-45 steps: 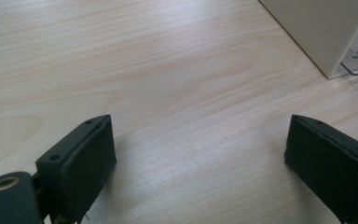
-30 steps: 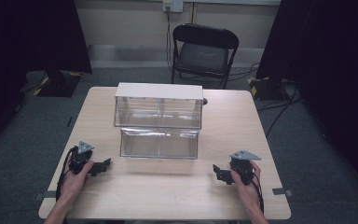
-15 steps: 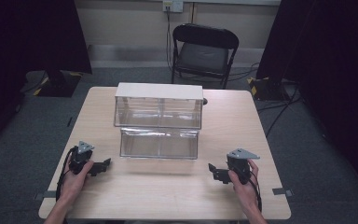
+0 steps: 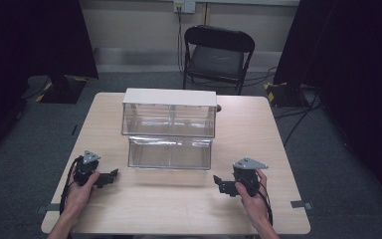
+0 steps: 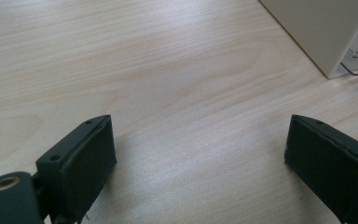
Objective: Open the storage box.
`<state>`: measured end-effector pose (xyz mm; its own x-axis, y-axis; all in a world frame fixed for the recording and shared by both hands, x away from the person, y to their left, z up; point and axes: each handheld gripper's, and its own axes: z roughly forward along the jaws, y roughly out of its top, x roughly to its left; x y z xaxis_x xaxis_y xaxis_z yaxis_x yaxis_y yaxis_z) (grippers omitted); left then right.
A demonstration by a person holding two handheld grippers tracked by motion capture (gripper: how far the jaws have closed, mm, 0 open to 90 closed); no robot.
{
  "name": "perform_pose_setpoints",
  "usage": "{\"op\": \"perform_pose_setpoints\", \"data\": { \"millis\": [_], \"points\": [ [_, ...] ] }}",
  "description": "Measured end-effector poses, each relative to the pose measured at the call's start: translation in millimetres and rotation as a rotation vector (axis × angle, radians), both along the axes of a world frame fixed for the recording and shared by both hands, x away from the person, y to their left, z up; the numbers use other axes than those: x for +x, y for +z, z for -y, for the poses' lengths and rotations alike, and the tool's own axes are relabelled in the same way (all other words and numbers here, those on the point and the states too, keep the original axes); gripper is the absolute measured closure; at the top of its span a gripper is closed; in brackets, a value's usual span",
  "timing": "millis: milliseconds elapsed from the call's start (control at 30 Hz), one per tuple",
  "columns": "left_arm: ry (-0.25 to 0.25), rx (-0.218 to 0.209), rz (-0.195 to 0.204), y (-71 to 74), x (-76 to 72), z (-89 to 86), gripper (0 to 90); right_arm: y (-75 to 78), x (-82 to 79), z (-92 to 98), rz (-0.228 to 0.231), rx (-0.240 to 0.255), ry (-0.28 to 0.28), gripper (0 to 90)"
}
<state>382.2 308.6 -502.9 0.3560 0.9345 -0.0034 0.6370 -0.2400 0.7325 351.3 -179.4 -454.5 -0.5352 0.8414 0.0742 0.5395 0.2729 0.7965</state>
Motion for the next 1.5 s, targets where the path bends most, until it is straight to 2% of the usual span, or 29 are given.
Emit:
{"op": "perform_pose_setpoints", "data": {
  "millis": [133, 400, 467, 567, 700, 967, 1067, 1133, 1500],
  "points": [
    [0.001, 0.0, 0.0, 0.0, 0.0, 0.0, 8.1, 1.2, 1.9, -9.5, -0.003, -0.015, 0.036, 14.1],
    [0.0, 0.0, 0.0, 0.0, 0.0, -0.1, 8.1, 8.5, 10.4, -30.7, 0.002, -0.023, 0.064, 14.1],
    [0.001, -0.001, 0.0, 0.0, 0.0, -0.1, 8.1, 9.0, 12.8, -36.2, 0.009, -0.026, 0.09, 14.2],
    [0.001, -0.001, 0.0, 0.0, 0.0, -0.1, 8.1, 6.6, 16.5, -42.6, 0.008, -0.033, 0.109, 14.4],
    [0.001, -0.002, 0.0, -0.1, 0.1, 0.0, 8.1, 0.4, 24.0, -50.3, -0.013, -0.028, 0.108, 14.3],
    [0.0, -0.001, -0.001, 0.0, 0.0, -0.1, 8.1, -9.8, 28.9, -57.6, -0.024, -0.034, 0.108, 14.3],
    [0.002, -0.002, 0.0, -0.1, 0.1, 0.1, 8.1, -7.6, 30.5, -56.3, -0.017, -0.015, 0.09, 14.2],
    [0.002, -0.003, 0.0, -0.1, 0.1, 0.0, 8.1, -5.3, 30.9, -55.1, -0.025, -0.001, 0.096, 13.6],
    [0.001, -0.002, 0.0, -0.1, 0.1, 0.0, 8.0, -3.0, 27.7, -56.0, -0.01, 0.008, 0.102, 13.6]
  ]
}}
